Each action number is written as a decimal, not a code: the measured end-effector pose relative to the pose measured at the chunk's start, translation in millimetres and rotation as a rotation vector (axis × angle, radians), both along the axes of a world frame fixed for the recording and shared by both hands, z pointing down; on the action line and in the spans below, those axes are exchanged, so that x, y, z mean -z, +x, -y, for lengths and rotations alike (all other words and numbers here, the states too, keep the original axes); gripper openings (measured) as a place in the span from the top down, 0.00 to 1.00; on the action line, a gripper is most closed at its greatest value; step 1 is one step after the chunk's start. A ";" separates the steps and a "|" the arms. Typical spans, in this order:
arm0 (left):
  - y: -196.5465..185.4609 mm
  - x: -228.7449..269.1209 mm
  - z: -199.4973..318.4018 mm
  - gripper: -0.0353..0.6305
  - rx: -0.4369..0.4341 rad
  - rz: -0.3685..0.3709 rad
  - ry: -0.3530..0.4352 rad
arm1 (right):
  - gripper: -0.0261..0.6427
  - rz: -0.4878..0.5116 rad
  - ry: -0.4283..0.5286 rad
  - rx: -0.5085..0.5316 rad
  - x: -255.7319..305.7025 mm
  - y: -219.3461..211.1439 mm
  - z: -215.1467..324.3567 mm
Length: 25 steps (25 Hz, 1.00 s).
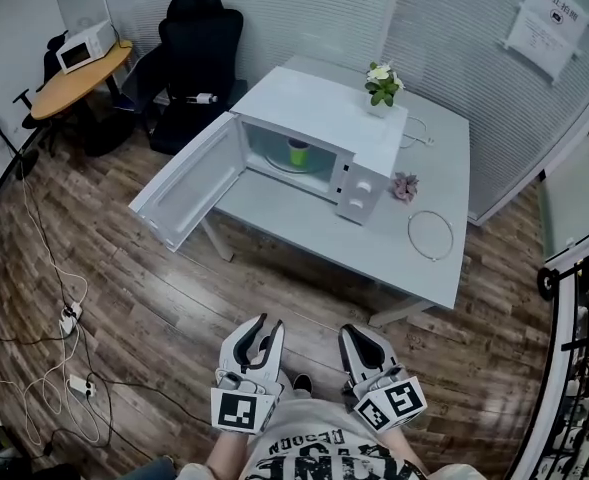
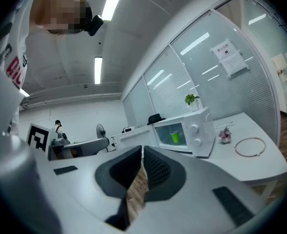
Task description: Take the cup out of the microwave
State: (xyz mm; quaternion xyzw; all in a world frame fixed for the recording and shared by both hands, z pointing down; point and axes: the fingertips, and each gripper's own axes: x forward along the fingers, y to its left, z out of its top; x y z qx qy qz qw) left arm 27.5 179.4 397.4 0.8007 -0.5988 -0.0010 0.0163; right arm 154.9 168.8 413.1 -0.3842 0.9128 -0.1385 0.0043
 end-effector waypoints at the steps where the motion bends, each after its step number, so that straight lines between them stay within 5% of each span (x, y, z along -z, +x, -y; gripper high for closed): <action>1: -2.6 -0.9 6.2 0.79 -0.007 -0.002 -0.007 | 0.93 0.000 -0.004 -0.003 -0.6 -3.7 5.7; 5: -16.3 -3.6 31.8 0.79 -0.045 -0.028 -0.053 | 0.93 0.011 -0.009 -0.016 -1.9 -25.6 30.5; 15: -70.2 6.0 101.4 0.79 -0.129 -0.003 -0.004 | 0.93 0.014 0.030 -0.046 2.7 -93.5 87.5; 25: -98.6 -2.8 126.7 0.79 -0.148 -0.016 -0.027 | 0.93 0.002 0.010 -0.079 -3.7 -116.4 111.7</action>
